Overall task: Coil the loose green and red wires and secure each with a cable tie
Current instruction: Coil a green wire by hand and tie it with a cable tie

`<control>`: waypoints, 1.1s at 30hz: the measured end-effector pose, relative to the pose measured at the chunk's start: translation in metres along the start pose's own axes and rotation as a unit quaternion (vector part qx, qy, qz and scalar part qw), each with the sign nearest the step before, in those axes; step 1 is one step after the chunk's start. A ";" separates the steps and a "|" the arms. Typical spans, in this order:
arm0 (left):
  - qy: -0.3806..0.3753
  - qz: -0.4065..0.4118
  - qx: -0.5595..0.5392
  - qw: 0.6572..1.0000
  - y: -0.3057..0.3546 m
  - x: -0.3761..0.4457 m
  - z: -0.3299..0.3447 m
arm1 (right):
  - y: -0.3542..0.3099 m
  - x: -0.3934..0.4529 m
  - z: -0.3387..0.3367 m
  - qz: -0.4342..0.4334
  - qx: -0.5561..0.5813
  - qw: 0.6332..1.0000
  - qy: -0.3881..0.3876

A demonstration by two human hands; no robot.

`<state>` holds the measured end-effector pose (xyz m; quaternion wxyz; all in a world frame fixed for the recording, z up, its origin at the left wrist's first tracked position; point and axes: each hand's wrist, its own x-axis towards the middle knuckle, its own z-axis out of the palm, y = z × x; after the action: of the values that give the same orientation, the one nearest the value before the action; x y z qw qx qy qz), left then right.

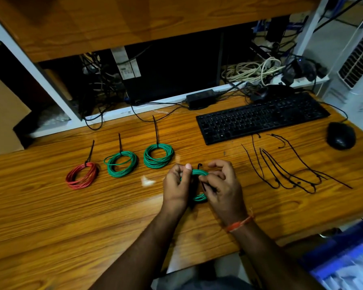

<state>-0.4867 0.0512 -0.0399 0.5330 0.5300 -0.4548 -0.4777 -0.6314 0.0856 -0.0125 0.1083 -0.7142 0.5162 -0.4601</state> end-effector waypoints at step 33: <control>-0.084 -0.030 -0.063 0.994 0.007 0.003 -0.001 | -0.024 -0.001 -0.011 0.156 0.242 0.956 -0.064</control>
<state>-0.4849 0.0486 -0.0326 0.5105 0.4665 -0.4514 -0.5639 -0.6247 0.1010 0.0087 0.3811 -0.6049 0.4864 -0.5023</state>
